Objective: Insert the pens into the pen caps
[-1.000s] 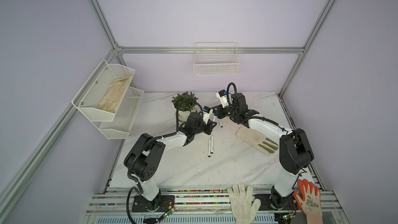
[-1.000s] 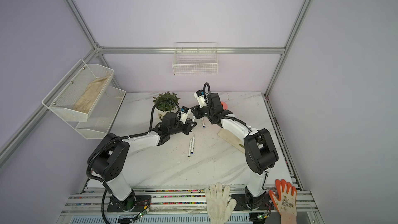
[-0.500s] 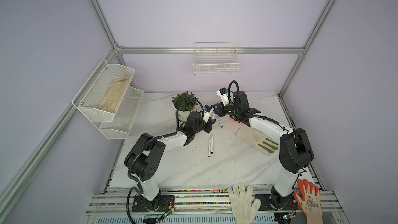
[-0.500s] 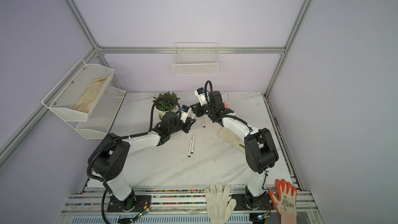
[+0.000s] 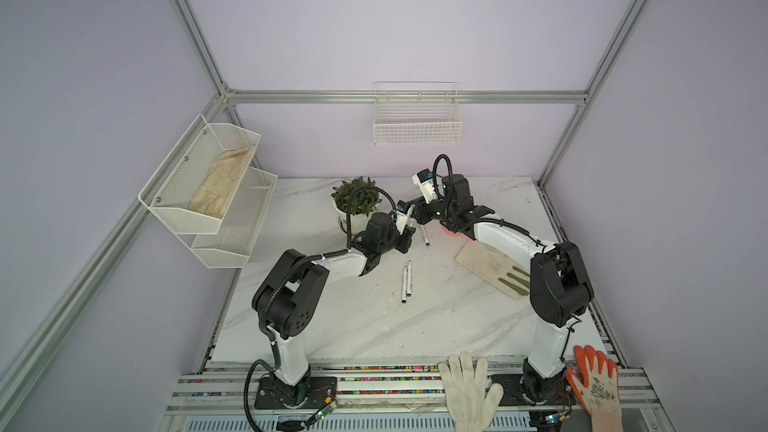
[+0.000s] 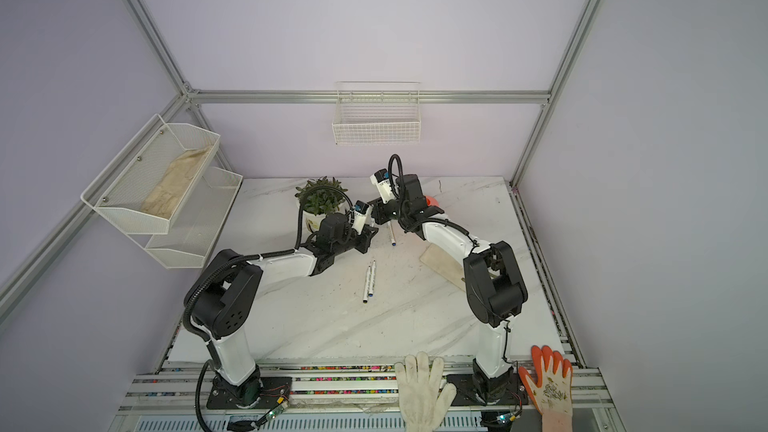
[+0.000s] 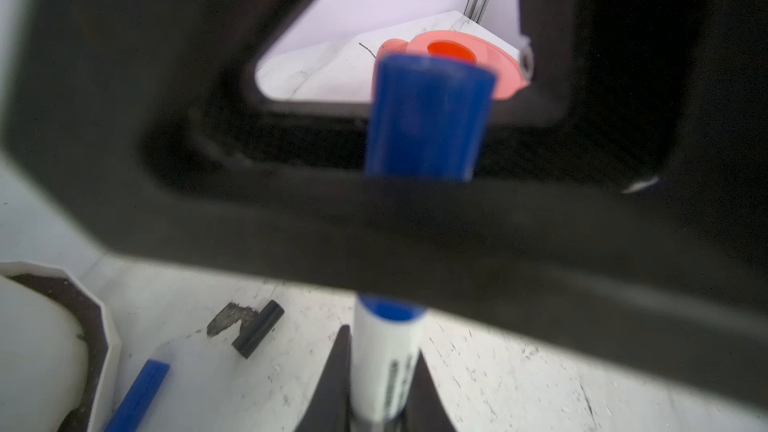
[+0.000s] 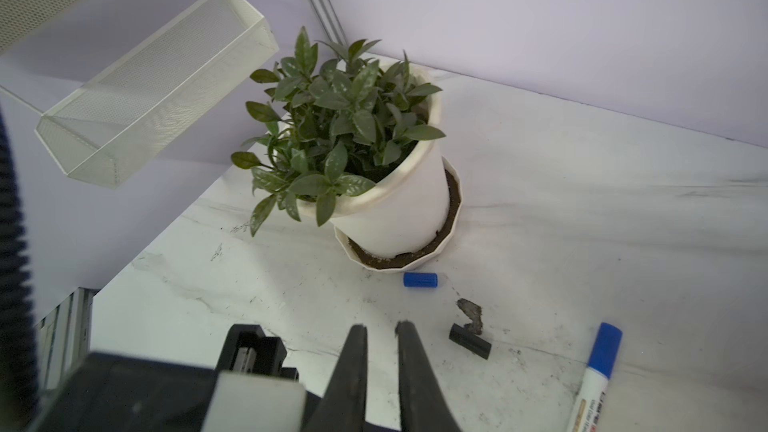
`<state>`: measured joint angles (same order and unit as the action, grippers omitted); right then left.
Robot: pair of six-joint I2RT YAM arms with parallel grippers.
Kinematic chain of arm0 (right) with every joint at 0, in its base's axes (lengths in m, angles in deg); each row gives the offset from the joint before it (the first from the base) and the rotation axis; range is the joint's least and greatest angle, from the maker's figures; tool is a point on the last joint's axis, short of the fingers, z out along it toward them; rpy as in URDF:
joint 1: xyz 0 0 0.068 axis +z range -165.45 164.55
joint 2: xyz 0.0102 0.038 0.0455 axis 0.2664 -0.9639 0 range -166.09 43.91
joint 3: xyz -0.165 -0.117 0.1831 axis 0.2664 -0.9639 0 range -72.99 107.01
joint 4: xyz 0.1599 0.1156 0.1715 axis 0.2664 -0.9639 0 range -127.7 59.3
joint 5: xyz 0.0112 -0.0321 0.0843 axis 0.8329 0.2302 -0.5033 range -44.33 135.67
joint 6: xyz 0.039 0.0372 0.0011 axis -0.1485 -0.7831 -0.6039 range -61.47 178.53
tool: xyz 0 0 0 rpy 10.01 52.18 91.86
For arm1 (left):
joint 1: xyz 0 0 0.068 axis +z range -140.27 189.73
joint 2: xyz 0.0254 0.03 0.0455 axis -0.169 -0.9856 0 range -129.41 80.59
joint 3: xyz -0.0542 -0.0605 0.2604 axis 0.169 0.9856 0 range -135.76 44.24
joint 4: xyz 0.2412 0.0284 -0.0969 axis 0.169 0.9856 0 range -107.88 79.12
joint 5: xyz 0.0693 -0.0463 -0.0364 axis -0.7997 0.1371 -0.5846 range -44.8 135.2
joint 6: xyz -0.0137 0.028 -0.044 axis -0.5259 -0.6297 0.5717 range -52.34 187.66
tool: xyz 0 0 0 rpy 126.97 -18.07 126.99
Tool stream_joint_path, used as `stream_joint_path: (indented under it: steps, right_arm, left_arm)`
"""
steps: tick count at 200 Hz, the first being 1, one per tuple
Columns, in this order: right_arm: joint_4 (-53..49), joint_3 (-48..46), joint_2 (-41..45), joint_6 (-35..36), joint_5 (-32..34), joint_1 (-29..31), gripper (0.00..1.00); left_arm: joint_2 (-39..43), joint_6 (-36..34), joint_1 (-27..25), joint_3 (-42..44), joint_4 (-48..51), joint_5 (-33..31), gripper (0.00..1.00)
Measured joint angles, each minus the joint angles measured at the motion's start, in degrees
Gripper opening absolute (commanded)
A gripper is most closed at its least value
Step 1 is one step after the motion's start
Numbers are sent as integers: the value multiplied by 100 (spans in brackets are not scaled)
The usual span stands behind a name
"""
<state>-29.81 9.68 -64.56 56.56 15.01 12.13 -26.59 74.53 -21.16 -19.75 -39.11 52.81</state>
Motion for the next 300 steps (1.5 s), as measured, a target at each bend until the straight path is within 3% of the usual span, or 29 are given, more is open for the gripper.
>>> stream_joint_path:
  steps: [41, 124, 161, 215, 253, 277, 300]
  right_arm:
    - [166, -17, 42, -31, -31, -120, 0]
    - [490, -157, 372, -452, -815, -402, 0]
    - [391, -249, 533, -793, -1222, -404, 0]
    - [-22, -326, 525, -1182, -1508, -400, 0]
    - [-396, -302, 527, -1300, -1572, -417, 36]
    - [-1021, -280, 507, -1281, -1641, -529, 49]
    - [-1213, -168, 472, -1438, -1631, -645, 55]
  left_arm:
    - [-136, 131, 0, -269, -4, 173, 0]
    - [424, 1405, 2, -243, 157, 964, 0]
    - [1235, 1510, 9, 485, 105, 944, 0]
    - [1591, 1504, -9, 1233, -302, 911, 0]
    - [1683, 1648, -142, 1604, -802, 435, 0]
    - [1696, 2074, 57, 1729, -1397, -791, 0]
    - [1676, 2380, 162, 1821, -1797, -1423, 0]
